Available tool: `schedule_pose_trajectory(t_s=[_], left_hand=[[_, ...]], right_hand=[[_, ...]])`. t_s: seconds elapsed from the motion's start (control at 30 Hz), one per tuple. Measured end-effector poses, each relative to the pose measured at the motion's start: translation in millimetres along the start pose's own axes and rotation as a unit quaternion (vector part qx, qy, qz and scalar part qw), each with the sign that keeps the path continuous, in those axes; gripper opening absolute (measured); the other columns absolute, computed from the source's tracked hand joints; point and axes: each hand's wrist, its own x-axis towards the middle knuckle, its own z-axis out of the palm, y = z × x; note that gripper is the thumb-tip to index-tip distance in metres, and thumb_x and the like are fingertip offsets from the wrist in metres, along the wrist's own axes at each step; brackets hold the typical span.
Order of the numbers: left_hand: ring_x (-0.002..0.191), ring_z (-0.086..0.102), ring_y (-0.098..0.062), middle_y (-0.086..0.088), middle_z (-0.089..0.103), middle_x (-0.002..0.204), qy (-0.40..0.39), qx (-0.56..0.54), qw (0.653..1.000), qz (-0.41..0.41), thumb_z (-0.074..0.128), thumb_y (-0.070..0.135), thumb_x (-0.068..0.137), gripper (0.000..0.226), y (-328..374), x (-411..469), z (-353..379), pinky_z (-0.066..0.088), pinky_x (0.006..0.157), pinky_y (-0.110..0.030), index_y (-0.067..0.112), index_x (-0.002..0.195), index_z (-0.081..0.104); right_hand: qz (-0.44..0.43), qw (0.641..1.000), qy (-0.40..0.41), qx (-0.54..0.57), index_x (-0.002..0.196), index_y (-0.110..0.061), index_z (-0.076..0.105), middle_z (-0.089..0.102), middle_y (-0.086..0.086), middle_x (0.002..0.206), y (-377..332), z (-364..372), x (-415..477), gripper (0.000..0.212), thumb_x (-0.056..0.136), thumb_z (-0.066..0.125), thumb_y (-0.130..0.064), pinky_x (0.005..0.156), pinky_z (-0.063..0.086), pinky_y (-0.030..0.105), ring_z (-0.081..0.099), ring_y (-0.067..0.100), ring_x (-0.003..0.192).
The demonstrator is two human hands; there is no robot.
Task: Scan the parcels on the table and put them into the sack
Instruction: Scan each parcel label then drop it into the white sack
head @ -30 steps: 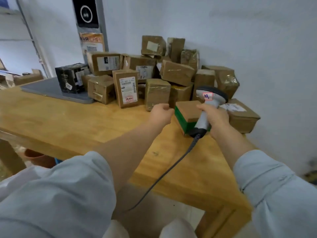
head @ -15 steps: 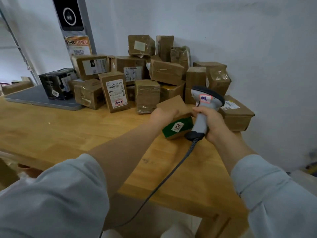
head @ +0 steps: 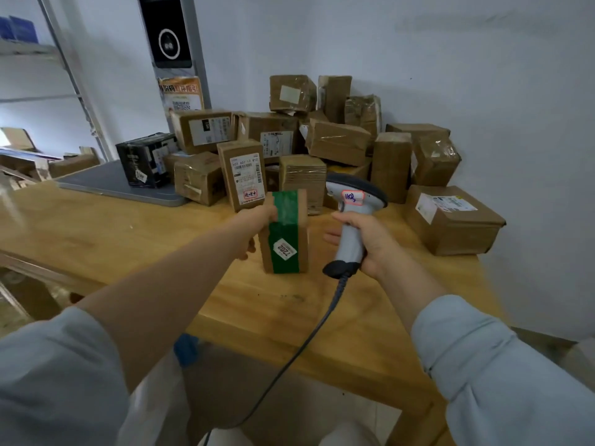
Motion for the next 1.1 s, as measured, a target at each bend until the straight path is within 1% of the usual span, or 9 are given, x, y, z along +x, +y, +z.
schedule_pose_trajectory(t_s=[0.07,0.13,0.27,0.4,0.47,0.6,0.73,0.93,1.1], left_hand=[[0.109,0.051,-0.028,-0.009,0.055,0.12,0.043,-0.035,0.998,0.035,0.055,0.038,0.091,0.05,-0.5,2.8,-2.0,0.039,0.087,-0.041,0.009,0.13,0.046],[0.102,0.052,-0.023,-0.005,0.054,0.114,0.076,0.021,0.994,0.074,0.059,0.049,0.088,0.058,9.2,-7.5,-0.7,0.039,0.08,-0.035,0.012,0.131,0.046],[0.097,0.063,-0.023,-0.004,0.063,0.11,0.037,0.23,0.967,0.104,0.054,0.095,0.032,0.12,20.7,6.6,9.2,0.051,0.087,-0.038,0.022,0.127,0.05],[0.1,0.062,-0.026,-0.009,0.061,0.112,0.07,0.281,0.955,0.068,0.064,0.067,0.065,0.089,22.5,-0.3,6.0,0.051,0.092,-0.039,0.013,0.133,0.042],[0.101,0.062,-0.027,-0.012,0.061,0.113,0.063,0.221,0.971,0.059,0.065,0.053,0.079,0.07,23.5,-3.8,0.2,0.052,0.091,-0.04,0.011,0.131,0.041],[0.092,0.06,-0.027,-0.013,0.059,0.098,0.027,0.019,0.999,0.024,0.067,0.024,0.083,0.044,14.1,-5.6,-30.3,0.052,0.092,-0.043,0.01,0.117,0.042],[0.105,0.062,-0.032,-0.015,0.061,0.116,-0.019,-0.154,0.987,0.037,0.073,0.007,0.066,0.064,-8.4,-6.3,-61.8,0.054,0.091,-0.046,0.007,0.124,0.047],[0.101,0.065,-0.031,-0.016,0.064,0.114,0.011,-0.224,0.973,0.053,0.069,-0.005,0.069,0.065,-29.9,-7.4,-89.3,0.059,0.072,-0.039,0.004,0.128,0.044],[0.1,0.065,-0.027,-0.015,0.064,0.111,0.038,-0.188,0.98,0.059,0.069,0.003,0.075,0.054,-35.9,-10.0,-111.2,0.056,0.073,-0.034,0.004,0.124,0.046]], right_hand=[[0.015,1.0,-0.016,0.008,0.097,-0.014,0.061,0.068,0.021,0.107,5.3,9.0,-0.4,0.014,0.085,0.068,-0.016,0.068,0.055,0.037,0.068,0.032,0.096],[0.022,0.999,-0.025,0.015,0.097,-0.011,0.063,0.068,0.022,0.11,10.8,18.1,-0.2,0.015,0.084,0.069,-0.017,0.064,0.055,0.036,0.066,0.036,0.1],[0.035,0.999,-0.008,0.025,0.098,-0.009,0.064,0.068,0.021,0.109,18.9,25.1,-1.0,0.019,0.082,0.071,-0.016,0.056,0.053,0.032,0.067,0.033,0.088],[0.034,0.999,0.018,0.034,0.107,-0.008,0.063,0.07,0.019,0.11,23.3,20.5,-4.0,0.033,0.079,0.074,-0.019,0.06,0.054,0.034,0.067,0.034,0.098],[0.029,0.999,0.009,0.041,0.109,-0.008,0.061,0.072,0.018,0.103,22.3,17.5,-7.4,0.032,0.081,0.072,-0.018,0.058,0.054,0.034,0.069,0.031,0.096],[0.027,0.997,-0.04,0.066,0.099,-0.006,0.058,0.071,0.016,0.075,18.6,19.9,-15.0,0.014,0.089,0.064,-0.014,0.05,0.057,0.031,0.07,0.024,0.061],[0.003,0.999,-0.046,-0.006,0.092,-0.005,0.061,0.065,0.011,0.06,15.3,36.7,-22.1,0.015,0.088,0.066,-0.019,0.042,0.048,0.023,0.058,0.017,0.044],[0.007,0.997,-0.061,-0.035,0.08,-0.008,0.06,0.057,0.007,0.052,10.8,64.5,-35.1,0.015,0.085,0.068,-0.02,0.04,0.043,0.02,0.049,0.016,0.04],[0.006,0.994,-0.079,-0.073,0.079,-0.008,0.06,0.056,0.007,0.051,10.8,78.7,-43.1,0.015,0.082,0.07,-0.019,0.04,0.041,0.021,0.048,0.016,0.037]])
